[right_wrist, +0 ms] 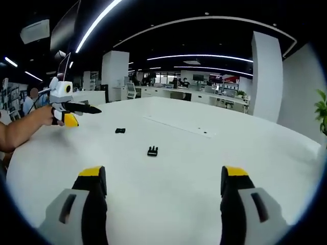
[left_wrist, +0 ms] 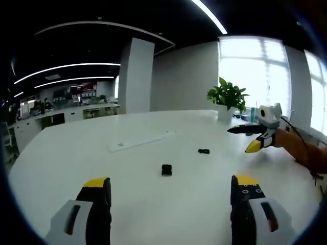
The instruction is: Snap the two parts of the plastic buckle together until the buckle closes and remains connected.
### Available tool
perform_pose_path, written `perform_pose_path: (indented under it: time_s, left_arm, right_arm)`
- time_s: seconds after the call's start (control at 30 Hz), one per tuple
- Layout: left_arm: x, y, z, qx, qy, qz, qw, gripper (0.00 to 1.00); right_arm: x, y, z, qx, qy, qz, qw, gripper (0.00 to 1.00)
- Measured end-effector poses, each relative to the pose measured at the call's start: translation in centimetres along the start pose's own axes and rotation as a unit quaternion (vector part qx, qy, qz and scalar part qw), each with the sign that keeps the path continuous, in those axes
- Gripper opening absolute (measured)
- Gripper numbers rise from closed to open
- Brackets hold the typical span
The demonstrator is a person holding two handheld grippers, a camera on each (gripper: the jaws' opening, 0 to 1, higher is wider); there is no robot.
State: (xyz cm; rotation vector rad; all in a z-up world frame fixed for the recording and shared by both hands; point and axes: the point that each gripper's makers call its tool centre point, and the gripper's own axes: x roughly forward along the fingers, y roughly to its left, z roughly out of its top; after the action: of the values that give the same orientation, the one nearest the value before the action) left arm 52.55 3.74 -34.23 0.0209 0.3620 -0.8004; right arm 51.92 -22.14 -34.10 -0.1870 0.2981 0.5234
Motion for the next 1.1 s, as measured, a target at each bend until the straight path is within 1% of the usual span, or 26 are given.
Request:
perform_pose_path:
  time_s: [0.1, 0.23, 0.37, 0.47, 0.53, 0.57, 0.63, 0.7, 0.87, 1.0, 1.1]
  left_arm:
    - [0.2, 0.2, -0.3, -0.008, 0.002, -0.002, 1.0, 0.99]
    - [0.3, 0.7, -0.4, -0.004, 0.004, 0.003, 1.0, 0.99]
    - [0.3, 0.6, -0.4, -0.014, 0.001, 0.001, 0.9999, 0.97]
    - [0.5, 0.8, -0.5, -0.011, 0.002, 0.006, 0.9999, 0.96]
    - [0.7, 1.3, -0.6, -0.006, 0.003, 0.015, 0.9999, 0.94]
    - [0.8, 2.4, -0.7, -0.002, 0.005, 0.02, 0.9998, 0.94]
    - [0.8, 2.7, -0.9, 0.0, 0.006, 0.022, 0.9997, 0.94]
    - [0.6, 2.4, -1.2, -0.004, 0.007, 0.02, 0.9998, 0.94]
    - [0.5, 2.5, -1.2, -0.001, 0.004, 0.022, 0.9998, 0.94]
    - [0.7, 2.0, -0.9, -0.005, -0.004, 0.016, 0.9999, 0.93]
    - [0.9, 2.2, -1.0, -0.001, -0.001, 0.015, 0.9999, 0.93]
  right_arm:
    - [0.6, 0.0, -0.3, -0.004, 0.008, 0.001, 1.0, 0.93]
    - [1.1, 0.6, -0.6, -0.011, 0.016, 0.004, 0.9998, 0.93]
    - [1.7, 1.0, 0.4, -0.012, 0.006, 0.005, 0.9999, 0.92]
    - [2.1, 1.5, 1.1, -0.013, 0.0, 0.007, 0.9999, 0.92]
    - [2.7, 1.5, 1.5, -0.01, -0.003, 0.007, 0.9999, 0.92]
    - [3.0, 1.7, 1.7, -0.009, -0.004, 0.01, 0.9999, 0.91]
    - [3.5, 1.9, 1.6, -0.011, -0.002, 0.01, 0.9999, 0.91]
    - [3.8, 2.0, 1.4, -0.016, 0.002, 0.01, 0.9998, 0.9]
    - [3.9, 2.1, 1.1, -0.016, 0.007, 0.012, 0.9998, 0.9]
    - [3.7, 2.0, 1.3, -0.015, 0.001, 0.01, 0.9998, 0.88]
    - [3.6, 2.1, 1.5, -0.014, -0.003, 0.01, 0.9999, 0.88]
